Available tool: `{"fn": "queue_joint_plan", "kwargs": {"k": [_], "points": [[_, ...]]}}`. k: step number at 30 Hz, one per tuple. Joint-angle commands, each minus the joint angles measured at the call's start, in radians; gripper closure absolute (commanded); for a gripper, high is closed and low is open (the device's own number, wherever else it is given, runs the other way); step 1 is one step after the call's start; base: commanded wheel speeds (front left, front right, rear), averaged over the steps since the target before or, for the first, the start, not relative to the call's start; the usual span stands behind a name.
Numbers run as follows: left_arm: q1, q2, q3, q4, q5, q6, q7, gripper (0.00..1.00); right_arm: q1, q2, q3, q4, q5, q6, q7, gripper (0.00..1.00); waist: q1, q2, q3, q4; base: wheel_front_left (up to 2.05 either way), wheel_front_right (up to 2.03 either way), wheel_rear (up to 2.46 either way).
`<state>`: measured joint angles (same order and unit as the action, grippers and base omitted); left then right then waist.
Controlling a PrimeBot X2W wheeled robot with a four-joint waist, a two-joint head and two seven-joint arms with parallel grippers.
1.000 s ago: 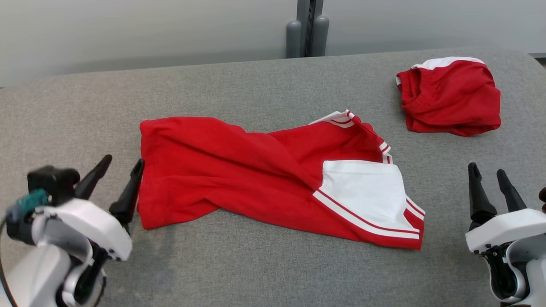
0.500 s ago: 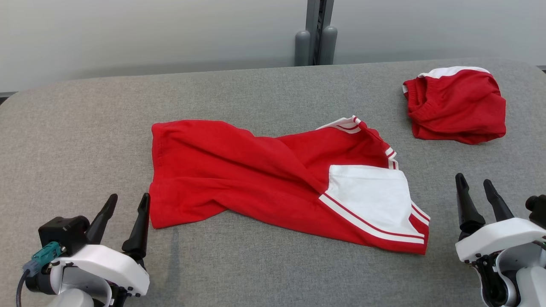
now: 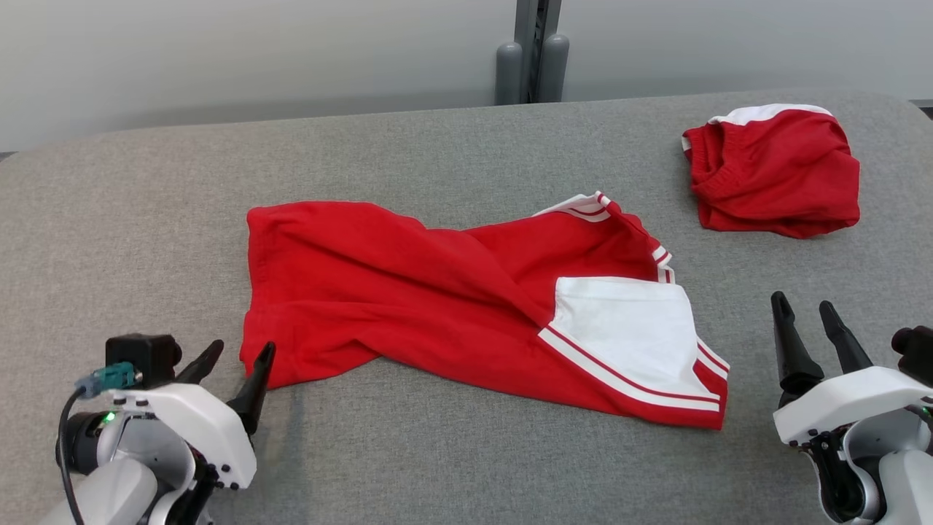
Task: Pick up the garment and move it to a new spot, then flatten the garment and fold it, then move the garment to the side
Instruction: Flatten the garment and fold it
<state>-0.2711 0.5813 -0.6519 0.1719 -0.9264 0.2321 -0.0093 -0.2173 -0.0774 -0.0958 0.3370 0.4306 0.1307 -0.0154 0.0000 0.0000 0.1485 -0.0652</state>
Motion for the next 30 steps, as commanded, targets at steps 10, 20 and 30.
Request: {"fn": "queue_joint_plan", "kwargs": {"k": [10, 20, 30], "points": [[-0.18, -0.03, -0.016, 0.236, -0.061, -0.112, 0.144, 0.0, -0.027, -0.007, 0.01, -0.003, -0.001, 0.0, 0.004, 0.0, 0.0, 0.0, 0.037, -0.044, 0.0, 0.0, 0.0], [-0.292, -0.085, -0.045, 0.445, -0.048, -0.201, 0.154, 0.0, -0.042, -0.011, 0.023, 0.008, -0.004, 0.0, 0.002, 0.0, 0.0, 0.0, 0.059, -0.077, 0.0, 0.0, 0.0], [-0.316, -0.117, -0.062, 0.538, -0.058, -0.23, 0.173, 0.0, -0.06, -0.016, 0.056, 0.024, 0.004, 0.0, 0.007, 0.0, 0.0, 0.0, 0.055, -0.062, 0.0, 0.0, 0.0]]}}
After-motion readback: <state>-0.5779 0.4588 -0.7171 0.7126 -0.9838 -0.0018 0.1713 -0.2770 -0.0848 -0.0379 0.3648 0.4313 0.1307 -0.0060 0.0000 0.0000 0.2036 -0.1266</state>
